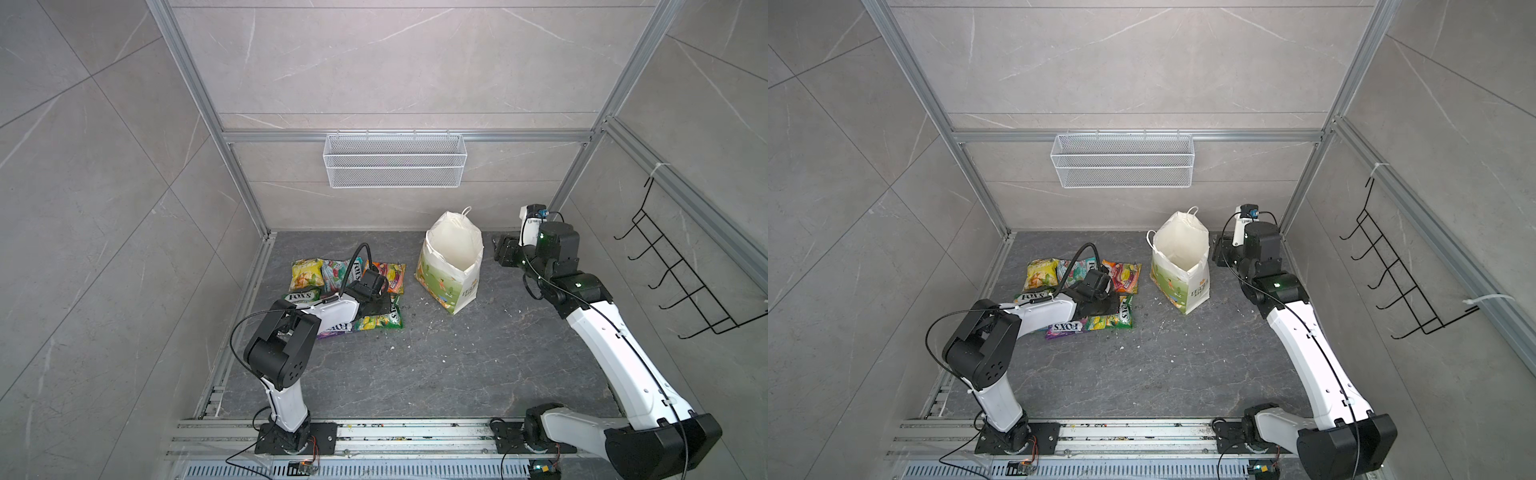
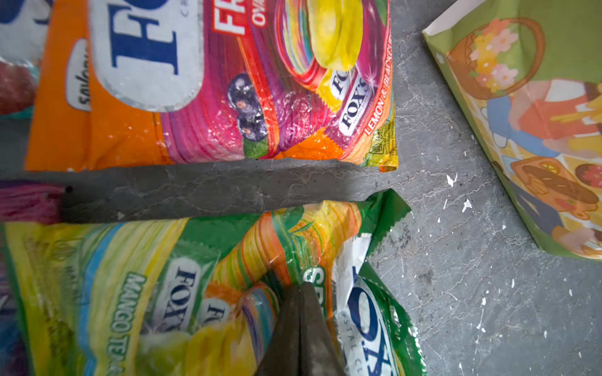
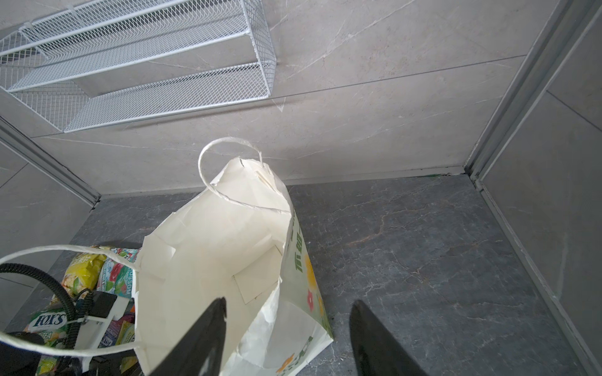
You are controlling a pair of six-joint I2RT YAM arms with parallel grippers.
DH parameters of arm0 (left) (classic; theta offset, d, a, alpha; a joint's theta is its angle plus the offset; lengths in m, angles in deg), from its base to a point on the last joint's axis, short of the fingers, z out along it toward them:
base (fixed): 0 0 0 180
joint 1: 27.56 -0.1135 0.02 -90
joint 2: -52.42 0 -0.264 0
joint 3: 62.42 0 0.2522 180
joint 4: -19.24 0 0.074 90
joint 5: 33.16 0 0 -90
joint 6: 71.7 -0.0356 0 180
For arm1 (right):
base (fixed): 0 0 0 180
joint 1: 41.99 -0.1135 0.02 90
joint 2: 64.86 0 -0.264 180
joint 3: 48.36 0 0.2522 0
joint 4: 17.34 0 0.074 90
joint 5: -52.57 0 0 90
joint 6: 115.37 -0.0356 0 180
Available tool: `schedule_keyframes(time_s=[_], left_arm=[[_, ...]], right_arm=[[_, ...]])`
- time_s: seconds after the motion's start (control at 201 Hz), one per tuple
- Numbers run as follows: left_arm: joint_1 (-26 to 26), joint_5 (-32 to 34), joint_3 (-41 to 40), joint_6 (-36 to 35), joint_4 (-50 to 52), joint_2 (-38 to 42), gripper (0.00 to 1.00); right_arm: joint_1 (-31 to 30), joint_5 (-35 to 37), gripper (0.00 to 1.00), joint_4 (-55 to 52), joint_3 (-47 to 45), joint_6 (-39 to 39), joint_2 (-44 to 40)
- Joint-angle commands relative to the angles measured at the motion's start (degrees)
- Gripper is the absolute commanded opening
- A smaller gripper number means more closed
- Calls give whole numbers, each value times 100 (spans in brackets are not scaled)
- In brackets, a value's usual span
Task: Take the snacks out of the paper bag
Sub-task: Place the paper bag at the top-center of the table.
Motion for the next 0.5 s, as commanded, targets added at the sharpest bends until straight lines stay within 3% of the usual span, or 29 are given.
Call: schedule_keyframes(time_s=[0.0, 0.159, 0.274, 0.324, 0.498], left_arm=[[1, -49, 47, -163, -25, 182, 5], [-9, 213, 274, -526, 304, 966, 17], [-7, 666, 127, -922, 175, 1819, 27], [-22, 1033, -27, -1131, 11, 2194, 29], [-122, 2658, -1021, -1982, -857, 3372, 56]], right_arm=[[-7, -214, 63, 213, -187, 217, -279], [-5, -175, 64, 710, -750, 283, -525], [-7, 422, 67, 1141, -1348, 290, -702], [-7, 614, 69, 1340, -1603, 283, -753], [-8, 1104, 75, 2098, -2626, 169, -1125]])
